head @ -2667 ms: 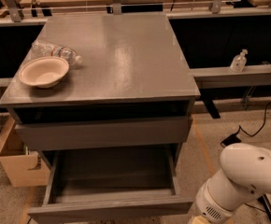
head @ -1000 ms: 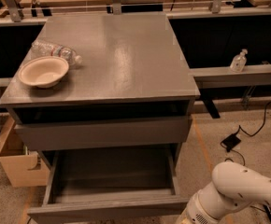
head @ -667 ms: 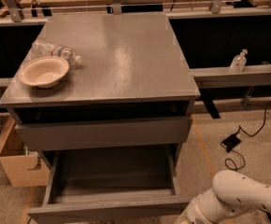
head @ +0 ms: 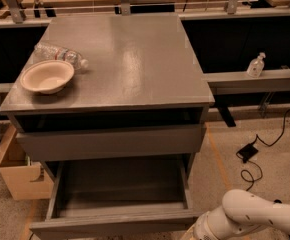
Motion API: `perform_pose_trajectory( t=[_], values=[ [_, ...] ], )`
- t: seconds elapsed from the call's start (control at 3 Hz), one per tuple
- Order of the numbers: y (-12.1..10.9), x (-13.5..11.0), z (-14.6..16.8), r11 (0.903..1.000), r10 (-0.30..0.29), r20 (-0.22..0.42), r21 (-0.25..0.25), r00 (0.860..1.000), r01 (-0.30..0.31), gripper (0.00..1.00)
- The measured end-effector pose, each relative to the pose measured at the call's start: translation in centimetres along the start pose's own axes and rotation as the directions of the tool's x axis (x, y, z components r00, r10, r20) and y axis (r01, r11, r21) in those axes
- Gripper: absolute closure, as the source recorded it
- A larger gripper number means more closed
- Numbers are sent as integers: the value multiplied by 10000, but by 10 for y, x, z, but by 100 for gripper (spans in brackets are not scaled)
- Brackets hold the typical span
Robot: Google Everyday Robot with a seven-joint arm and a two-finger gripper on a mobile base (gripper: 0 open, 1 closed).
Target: Close middle drawer
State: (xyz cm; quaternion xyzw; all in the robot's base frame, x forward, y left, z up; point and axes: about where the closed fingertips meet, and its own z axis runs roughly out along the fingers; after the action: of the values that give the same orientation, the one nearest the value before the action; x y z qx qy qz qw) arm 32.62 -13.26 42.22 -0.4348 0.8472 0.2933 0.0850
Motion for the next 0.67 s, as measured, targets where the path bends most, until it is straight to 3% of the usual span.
perform_pose_trajectory(
  t=[0.67],
  values=[
    [-6,-30,38,9949,-1001,83,-147,9949,1002,100]
  ],
)
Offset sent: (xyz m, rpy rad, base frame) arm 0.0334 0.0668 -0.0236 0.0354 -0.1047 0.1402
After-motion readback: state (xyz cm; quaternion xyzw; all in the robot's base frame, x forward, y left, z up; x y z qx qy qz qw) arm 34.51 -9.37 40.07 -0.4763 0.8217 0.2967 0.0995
